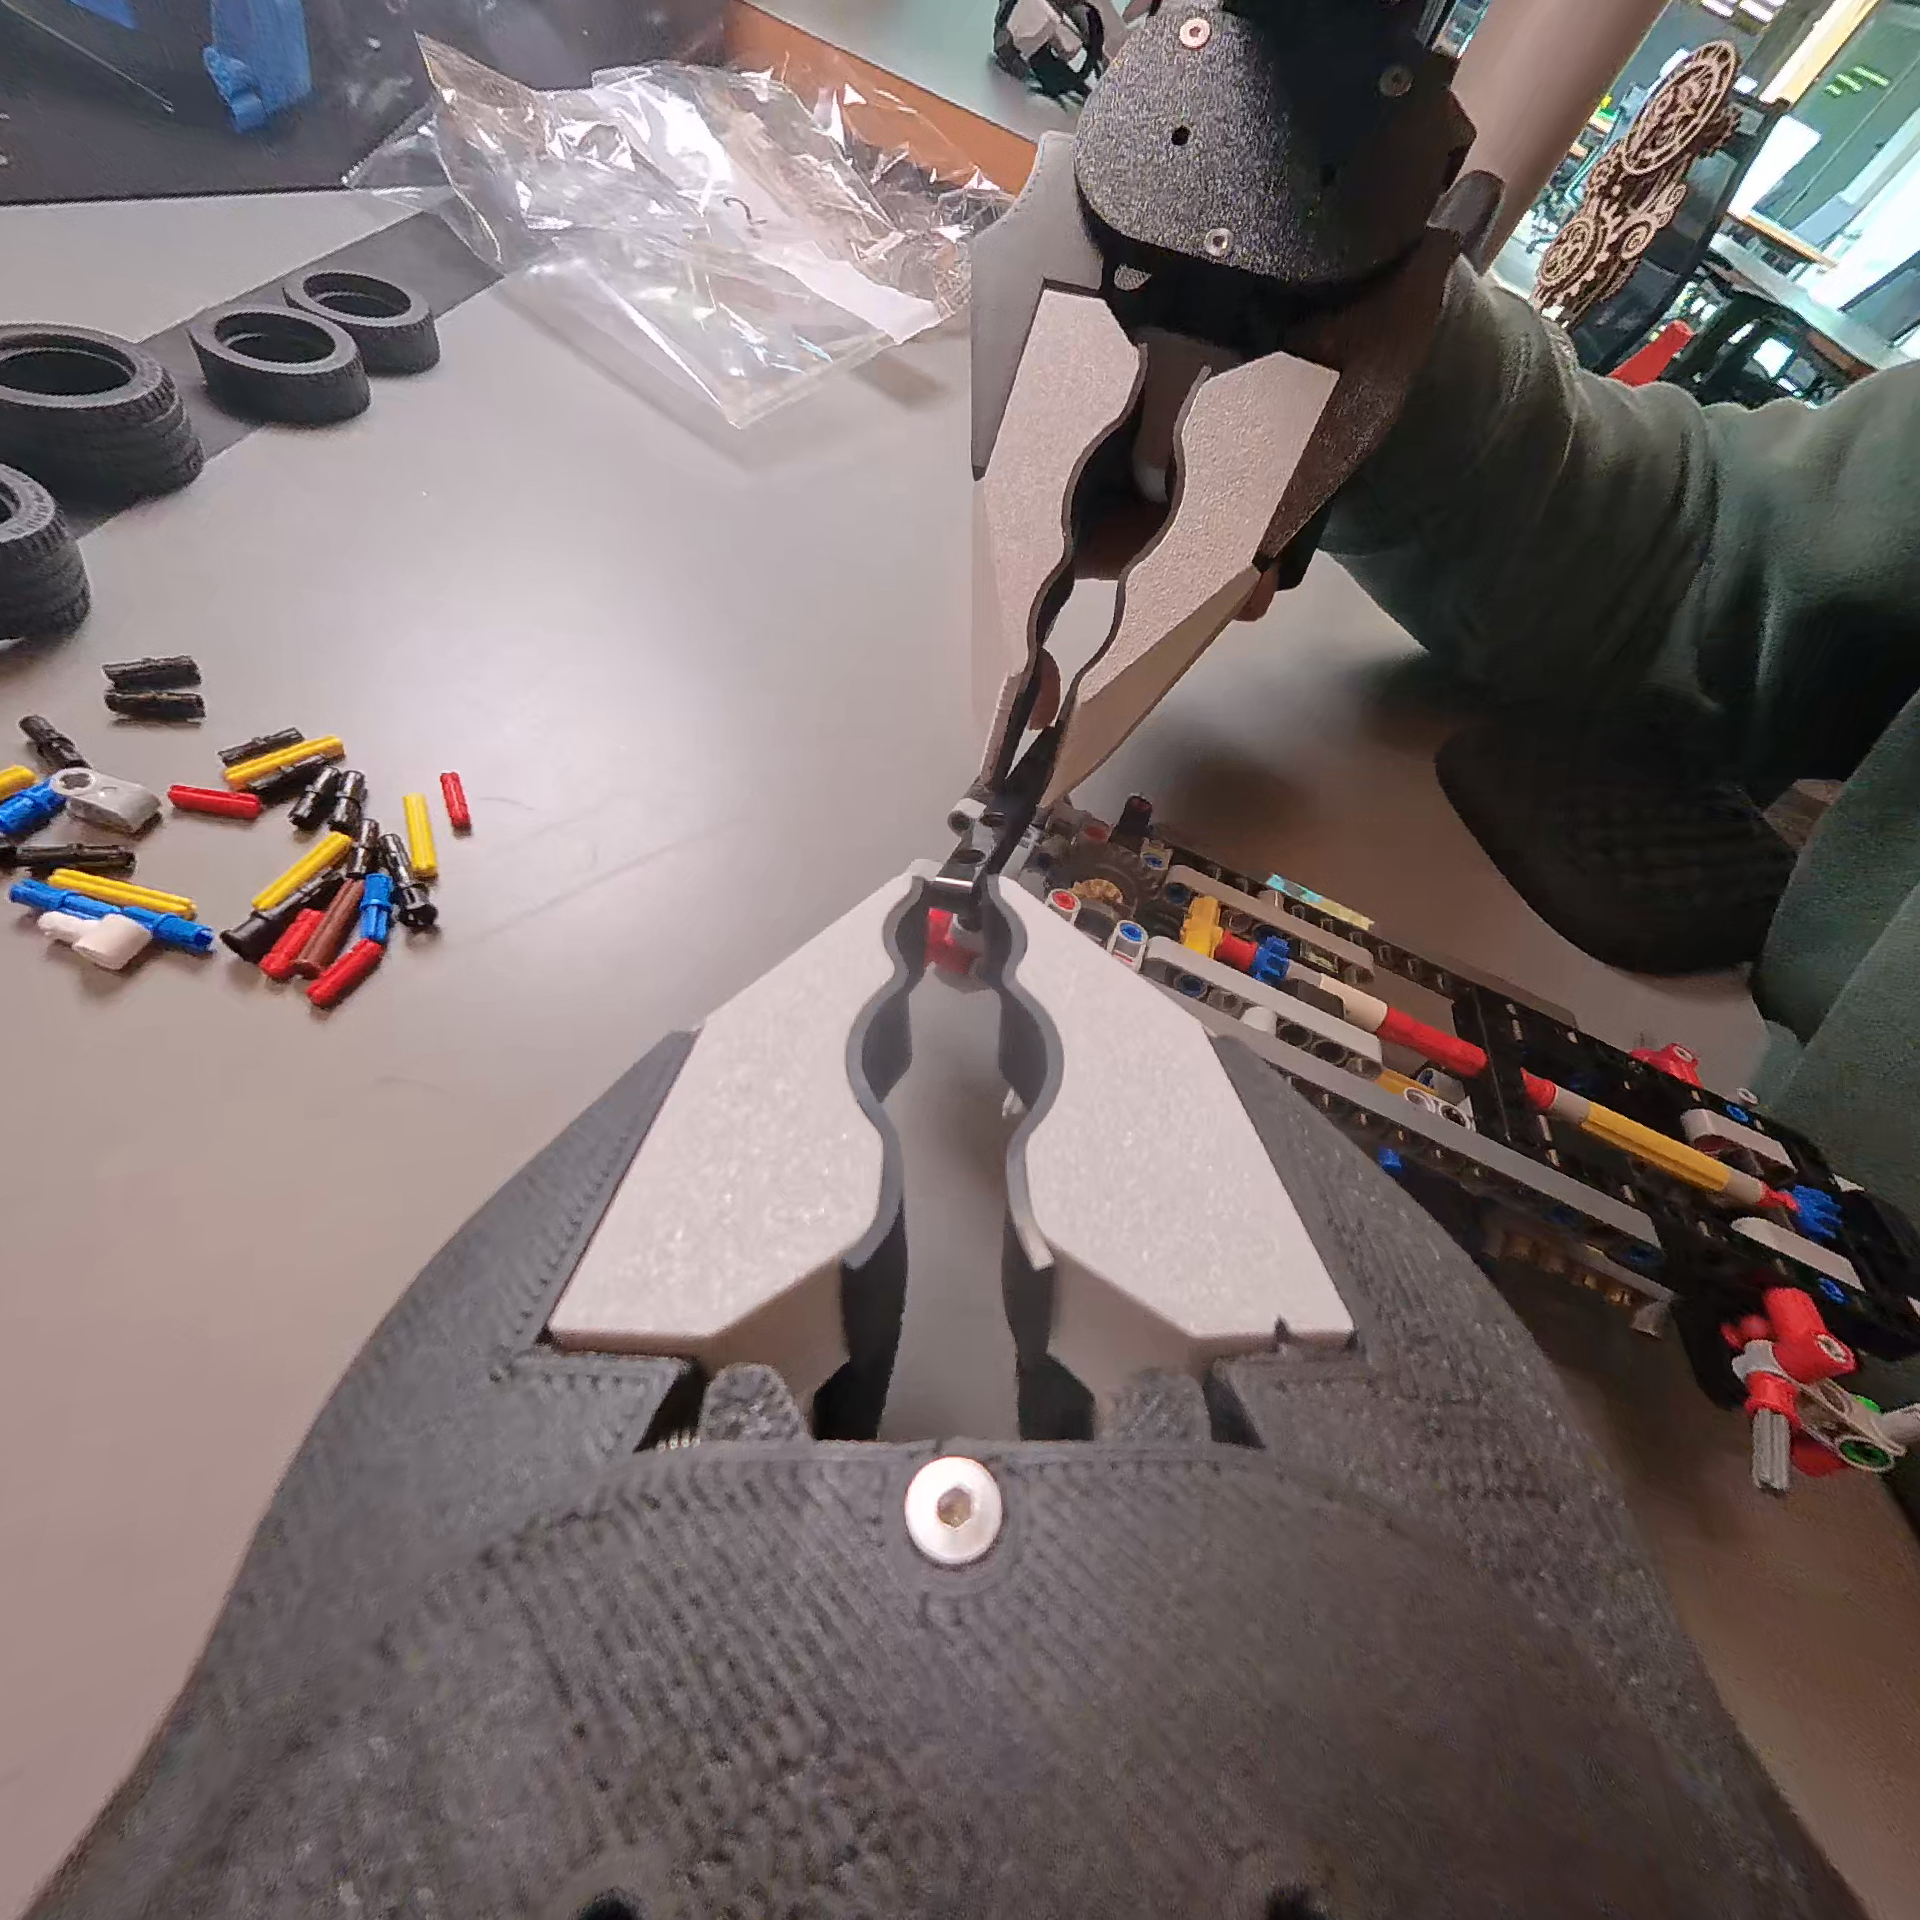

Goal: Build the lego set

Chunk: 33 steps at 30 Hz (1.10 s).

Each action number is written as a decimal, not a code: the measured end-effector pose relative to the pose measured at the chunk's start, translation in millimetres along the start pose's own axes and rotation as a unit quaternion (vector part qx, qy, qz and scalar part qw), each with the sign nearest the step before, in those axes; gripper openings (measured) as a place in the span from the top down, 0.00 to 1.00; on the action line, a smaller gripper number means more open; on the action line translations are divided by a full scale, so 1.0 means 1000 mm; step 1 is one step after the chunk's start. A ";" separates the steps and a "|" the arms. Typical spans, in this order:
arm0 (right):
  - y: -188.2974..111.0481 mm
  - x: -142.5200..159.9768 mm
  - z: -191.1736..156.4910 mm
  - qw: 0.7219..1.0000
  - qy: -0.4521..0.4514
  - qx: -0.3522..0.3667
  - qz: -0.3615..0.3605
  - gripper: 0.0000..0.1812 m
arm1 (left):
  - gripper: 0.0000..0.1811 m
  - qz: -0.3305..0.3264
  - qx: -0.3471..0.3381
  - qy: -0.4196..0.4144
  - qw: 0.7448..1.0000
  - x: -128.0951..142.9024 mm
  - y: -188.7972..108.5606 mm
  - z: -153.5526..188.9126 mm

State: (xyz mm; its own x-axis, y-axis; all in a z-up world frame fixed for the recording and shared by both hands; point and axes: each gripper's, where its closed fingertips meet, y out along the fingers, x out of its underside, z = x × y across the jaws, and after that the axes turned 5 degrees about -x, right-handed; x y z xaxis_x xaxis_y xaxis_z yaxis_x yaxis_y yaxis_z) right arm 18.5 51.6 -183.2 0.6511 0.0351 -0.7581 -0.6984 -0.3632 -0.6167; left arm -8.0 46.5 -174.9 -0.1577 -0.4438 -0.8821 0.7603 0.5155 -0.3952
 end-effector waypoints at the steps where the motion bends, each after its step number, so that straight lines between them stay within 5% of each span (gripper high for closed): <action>1: 0.000 0.000 -0.001 1.000 0.000 0.003 0.000 0.98 | 0.96 0.000 0.001 0.001 1.000 0.000 0.000 0.001; 25: 0.006 0.009 -0.012 0.991 -0.093 0.097 0.021 0.98 | 0.93 -0.019 -0.022 0.033 0.999 0.011 -0.001 0.008; 29: 0.006 0.008 -0.014 0.992 -0.085 0.088 0.026 0.98 | 0.85 -0.031 -0.011 -0.020 0.999 0.013 -0.021 0.007; 33: 0.007 0.008 -0.014 0.992 -0.084 0.085 0.028 0.98 | 0.75 -0.056 0.062 -0.211 0.974 0.033 -0.032 0.014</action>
State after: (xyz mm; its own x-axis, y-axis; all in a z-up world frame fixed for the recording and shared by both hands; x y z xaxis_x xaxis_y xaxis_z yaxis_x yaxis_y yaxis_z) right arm 22.9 36.2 -190.3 0.5609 0.1782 -0.8085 -0.7816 -0.2081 -0.5881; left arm -28.2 5.1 -187.9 0.0098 -0.7675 -0.6409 0.8282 0.3654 -0.4249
